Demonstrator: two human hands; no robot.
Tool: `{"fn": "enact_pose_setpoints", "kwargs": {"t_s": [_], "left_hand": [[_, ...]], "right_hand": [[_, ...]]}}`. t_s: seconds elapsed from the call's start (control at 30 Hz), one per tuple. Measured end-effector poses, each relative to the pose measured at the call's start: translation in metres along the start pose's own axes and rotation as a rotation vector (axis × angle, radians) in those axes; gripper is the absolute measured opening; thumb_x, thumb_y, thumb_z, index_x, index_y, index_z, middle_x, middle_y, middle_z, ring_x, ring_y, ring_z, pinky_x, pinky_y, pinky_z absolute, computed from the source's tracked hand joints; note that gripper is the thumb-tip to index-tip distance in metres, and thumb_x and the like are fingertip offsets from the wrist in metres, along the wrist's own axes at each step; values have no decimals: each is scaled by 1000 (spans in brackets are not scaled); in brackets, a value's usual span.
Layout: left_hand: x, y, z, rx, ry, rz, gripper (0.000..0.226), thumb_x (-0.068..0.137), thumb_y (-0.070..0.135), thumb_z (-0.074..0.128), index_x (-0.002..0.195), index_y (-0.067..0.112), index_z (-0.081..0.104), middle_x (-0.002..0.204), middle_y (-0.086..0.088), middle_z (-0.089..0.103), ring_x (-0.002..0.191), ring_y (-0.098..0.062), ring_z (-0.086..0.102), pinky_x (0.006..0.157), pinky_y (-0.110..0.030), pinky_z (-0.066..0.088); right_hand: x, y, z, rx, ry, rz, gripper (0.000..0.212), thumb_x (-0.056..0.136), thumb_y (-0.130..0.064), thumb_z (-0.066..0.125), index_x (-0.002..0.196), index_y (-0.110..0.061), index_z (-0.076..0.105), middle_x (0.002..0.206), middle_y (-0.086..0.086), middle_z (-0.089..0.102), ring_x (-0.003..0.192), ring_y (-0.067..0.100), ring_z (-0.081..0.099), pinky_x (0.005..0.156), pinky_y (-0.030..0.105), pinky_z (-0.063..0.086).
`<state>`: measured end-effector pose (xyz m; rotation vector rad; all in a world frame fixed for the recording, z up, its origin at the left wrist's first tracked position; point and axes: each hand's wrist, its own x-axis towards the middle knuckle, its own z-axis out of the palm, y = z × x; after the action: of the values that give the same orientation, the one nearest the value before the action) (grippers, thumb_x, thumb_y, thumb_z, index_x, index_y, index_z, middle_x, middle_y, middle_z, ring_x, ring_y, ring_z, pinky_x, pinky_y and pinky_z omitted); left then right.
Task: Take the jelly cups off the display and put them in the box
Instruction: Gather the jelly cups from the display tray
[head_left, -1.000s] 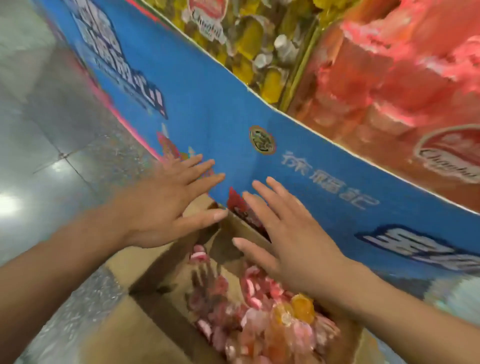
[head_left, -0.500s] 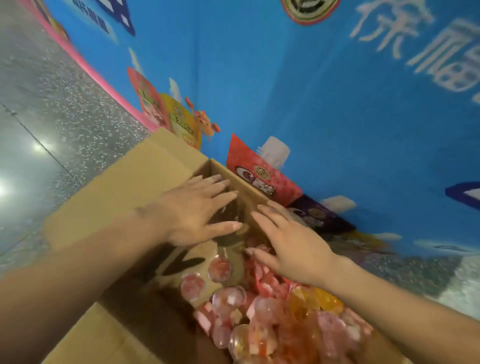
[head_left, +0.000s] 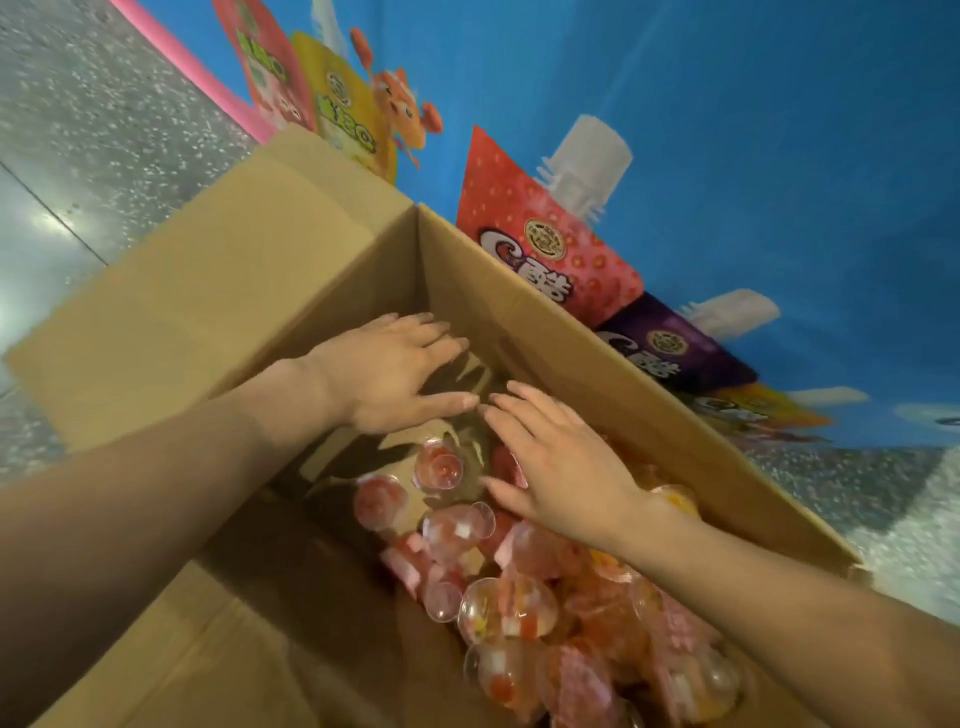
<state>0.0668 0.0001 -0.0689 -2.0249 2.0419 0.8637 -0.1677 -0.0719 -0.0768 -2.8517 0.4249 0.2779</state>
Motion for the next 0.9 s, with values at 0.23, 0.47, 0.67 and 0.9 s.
{"fn": "enact_pose_setpoints", "kwargs": {"t_s": [0.23,0.47,0.67,0.9], "left_hand": [[-1,-3,8,-69,-47,-81,80,95,70,27,158,22,18,166,-5,19,153,-23,12,124,-38,13],[0,-21,17,-131,-8,-131,78,95,69,30,157,22,23,162,-5,28,151,-23,20,122,-42,23],[3,-27,20,-147,45,-109,82,90,73,27,152,21,32,153,-5,43,142,-24,35,114,-46,36],[3,-26,13,-249,50,-147,70,97,64,35,151,20,36,143,-6,52,127,-26,53,106,-43,44]], "right_hand": [[17,-19,57,69,-179,96,75,89,-61,59,144,-14,44,127,9,61,119,32,55,95,46,49],[33,-39,85,101,-337,255,72,92,-60,55,144,-14,36,127,12,59,109,36,63,85,41,50],[44,-43,98,135,-296,329,49,98,-46,52,134,-12,46,120,12,60,102,35,65,71,35,40],[34,-26,93,373,-178,426,43,93,-33,64,130,-15,55,116,12,64,101,36,65,80,41,52]]}}
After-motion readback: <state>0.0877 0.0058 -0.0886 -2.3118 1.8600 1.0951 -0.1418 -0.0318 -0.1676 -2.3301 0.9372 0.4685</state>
